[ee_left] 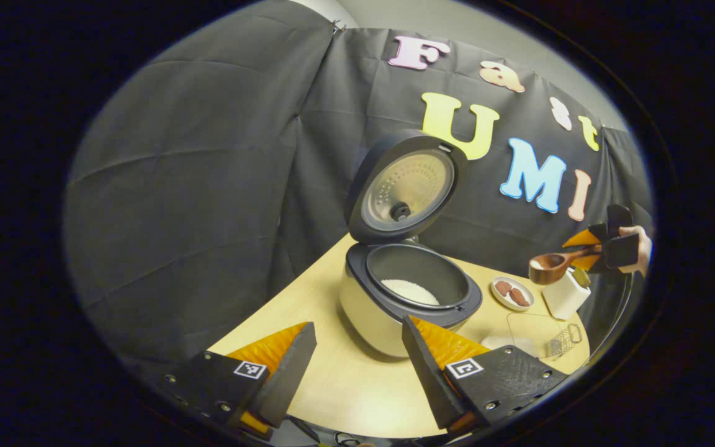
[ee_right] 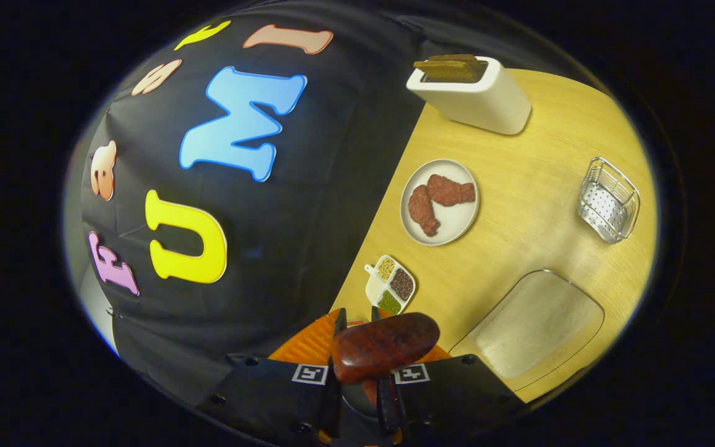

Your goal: Close the left gripper, press the button to open the rice cooker; take a wooden spoon from the chopstick holder with the right hand, scoop a spoonful of rice and pour it into the rice cooker, then put the wooden spoon back into the chopstick holder.

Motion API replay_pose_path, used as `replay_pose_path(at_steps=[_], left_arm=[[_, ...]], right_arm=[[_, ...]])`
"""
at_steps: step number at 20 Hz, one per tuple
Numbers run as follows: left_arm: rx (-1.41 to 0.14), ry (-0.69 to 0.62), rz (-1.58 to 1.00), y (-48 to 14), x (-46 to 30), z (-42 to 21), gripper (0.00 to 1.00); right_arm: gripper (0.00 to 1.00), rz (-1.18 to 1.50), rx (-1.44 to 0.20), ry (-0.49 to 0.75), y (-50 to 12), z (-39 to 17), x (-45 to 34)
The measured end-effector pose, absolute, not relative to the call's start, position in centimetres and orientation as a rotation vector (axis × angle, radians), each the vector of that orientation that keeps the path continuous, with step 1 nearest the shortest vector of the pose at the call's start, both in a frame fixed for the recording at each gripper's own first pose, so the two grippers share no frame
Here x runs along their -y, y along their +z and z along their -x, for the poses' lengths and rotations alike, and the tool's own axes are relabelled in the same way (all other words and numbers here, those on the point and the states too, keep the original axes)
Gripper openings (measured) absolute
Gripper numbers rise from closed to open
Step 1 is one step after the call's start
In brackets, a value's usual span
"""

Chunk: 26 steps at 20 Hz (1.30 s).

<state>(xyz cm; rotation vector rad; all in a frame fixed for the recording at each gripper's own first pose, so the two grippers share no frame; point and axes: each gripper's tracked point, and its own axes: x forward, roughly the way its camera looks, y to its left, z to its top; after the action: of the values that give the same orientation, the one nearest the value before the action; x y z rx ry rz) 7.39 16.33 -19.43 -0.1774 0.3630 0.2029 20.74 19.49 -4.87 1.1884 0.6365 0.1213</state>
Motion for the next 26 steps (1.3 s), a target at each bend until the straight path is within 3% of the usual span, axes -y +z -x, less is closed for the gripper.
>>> replay_pose_path(at_steps=[2, 3, 4, 5, 6, 8, 11, 18, 19, 20, 21, 22, 26], left_arm=[[-0.370, 0.211, 0.178, -19.7, -16.8, -7.1, 0.89], [-0.372, 0.217, 0.180, -19.8, -17.0, -6.9, 0.89], [-0.370, 0.223, 0.183, -19.9, -17.2, -6.8, 0.89], [-0.370, 0.230, 0.186, -20.0, -17.6, -6.8, 0.89], [-0.372, 0.240, 0.188, -20.2, -17.9, -6.6, 0.88], [-0.377, 0.260, 0.198, -20.5, -18.7, -6.2, 0.89], [-0.383, 0.281, 0.220, -21.0, -19.3, -5.6, 0.89], [-0.396, 0.308, 0.209, -21.4, -20.5, -5.0, 0.88], [-0.394, 0.315, 0.204, -21.4, -20.7, -5.0, 0.89], [-0.392, 0.327, 0.202, -21.3, -21.0, -4.8, 0.88], [-0.390, 0.338, 0.203, -21.3, -21.1, -4.7, 0.88], [-0.389, 0.348, 0.209, -21.3, -21.2, -4.6, 0.88], [-0.400, 0.365, 0.232, -21.9, -21.2, -3.6, 0.89]], right_arm=[[0.20, -1.161, -0.650, 0.168, -4.1, -21.2, -22.1], [0.24, -1.150, -0.657, 0.188, -3.8, -21.4, -23.5], [0.20, -1.141, -0.666, 0.206, -3.5, -21.7, -24.9], [0.24, -1.132, -0.674, 0.226, -3.3, -21.7, -26.2], [0.20, -1.122, -0.683, 0.245, -3.1, -21.8, -27.6], [0.24, -1.093, -0.696, 0.285, -2.7, -22.1, -30.4], [0.20, -1.010, -0.698, 0.342, -2.0, -22.1, -34.1], [0.20, -0.708, -0.615, 0.466, -2.1, -21.9, -40.6], [0.24, -0.667, -0.597, 0.482, -2.2, -21.9, -41.3], [0.20, -0.623, -0.577, 0.495, -2.2, -22.0, -41.8], [0.24, -0.574, -0.555, 0.509, -2.2, -22.1, -42.4], [0.19, -0.526, -0.534, 0.521, -2.0, -21.9, -42.9], [0.20, -0.339, -0.443, 0.590, -1.9, -21.5, -45.4]])
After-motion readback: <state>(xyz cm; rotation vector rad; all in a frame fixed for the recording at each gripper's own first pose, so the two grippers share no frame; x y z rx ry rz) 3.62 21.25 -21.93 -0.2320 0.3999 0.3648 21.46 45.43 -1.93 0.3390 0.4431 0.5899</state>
